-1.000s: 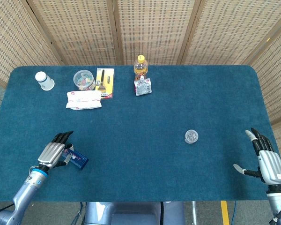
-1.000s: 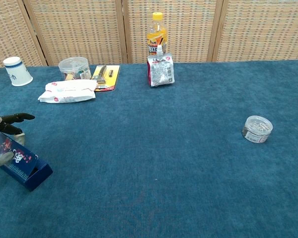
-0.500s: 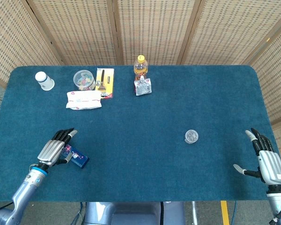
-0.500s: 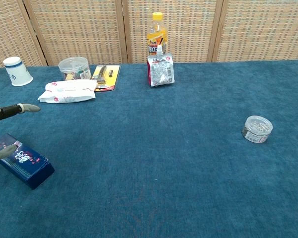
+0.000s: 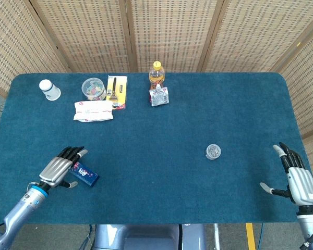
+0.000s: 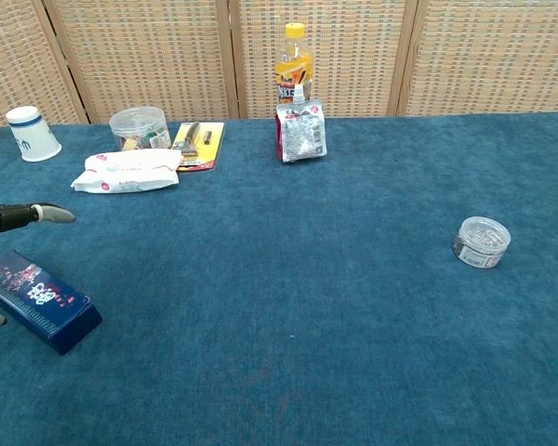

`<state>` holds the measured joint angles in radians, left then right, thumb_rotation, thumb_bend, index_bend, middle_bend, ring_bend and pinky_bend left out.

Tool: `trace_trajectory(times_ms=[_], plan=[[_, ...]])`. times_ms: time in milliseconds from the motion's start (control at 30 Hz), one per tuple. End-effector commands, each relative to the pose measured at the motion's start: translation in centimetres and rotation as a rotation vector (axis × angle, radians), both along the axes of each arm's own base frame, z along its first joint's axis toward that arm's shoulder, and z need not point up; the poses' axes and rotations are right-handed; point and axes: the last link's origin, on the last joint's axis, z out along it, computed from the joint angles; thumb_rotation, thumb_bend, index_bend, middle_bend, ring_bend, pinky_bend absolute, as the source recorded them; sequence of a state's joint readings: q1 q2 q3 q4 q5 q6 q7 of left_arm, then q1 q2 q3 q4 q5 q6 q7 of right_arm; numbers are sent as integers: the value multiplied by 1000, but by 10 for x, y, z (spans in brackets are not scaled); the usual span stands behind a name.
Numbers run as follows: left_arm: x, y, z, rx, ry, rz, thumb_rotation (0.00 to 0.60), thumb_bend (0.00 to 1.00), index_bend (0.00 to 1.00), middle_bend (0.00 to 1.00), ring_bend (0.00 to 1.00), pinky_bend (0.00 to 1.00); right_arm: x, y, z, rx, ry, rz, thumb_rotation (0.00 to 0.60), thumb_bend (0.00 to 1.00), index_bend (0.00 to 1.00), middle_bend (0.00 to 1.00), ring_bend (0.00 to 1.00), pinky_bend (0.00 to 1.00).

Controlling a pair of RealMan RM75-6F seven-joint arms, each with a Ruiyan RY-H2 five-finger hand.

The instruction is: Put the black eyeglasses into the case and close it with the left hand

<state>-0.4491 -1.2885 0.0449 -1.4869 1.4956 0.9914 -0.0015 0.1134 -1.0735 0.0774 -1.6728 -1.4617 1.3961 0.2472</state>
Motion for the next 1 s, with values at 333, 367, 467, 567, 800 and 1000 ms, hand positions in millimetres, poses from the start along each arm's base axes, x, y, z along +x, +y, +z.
trace_trajectory(times_ms=[333, 367, 467, 567, 800, 1000], plan=[[-1, 17, -24, 9, 118, -30, 600, 0, 0, 32, 0, 51, 0, 0, 0, 3, -1, -2, 600, 0, 0, 0, 0, 0], [-1, 17, -25, 9, 119, -28, 600, 0, 3, 39, 4, 51, 0, 0, 0, 3, -1, -2, 600, 0, 0, 0, 0, 0], [-2, 18, -26, 9, 123, -23, 600, 0, 64, 91, 41, 69, 0, 0, 0, 3, -2, -2, 600, 0, 0, 0, 0, 0], [-3, 20, -28, 22, 126, -19, 600, 32, 290, 262, 180, 119, 0, 0, 0, 3, -3, -2, 600, 0, 0, 0, 0, 0], [-4, 23, -28, 34, 124, -19, 600, 106, 588, 488, 321, 174, 0, 0, 0, 3, -2, -2, 600, 0, 0, 0, 0, 0], [-4, 24, -26, 58, 133, -32, 600, 157, 622, 518, 325, 188, 0, 0, 0, 3, -2, -2, 600, 0, 0, 0, 0, 0]])
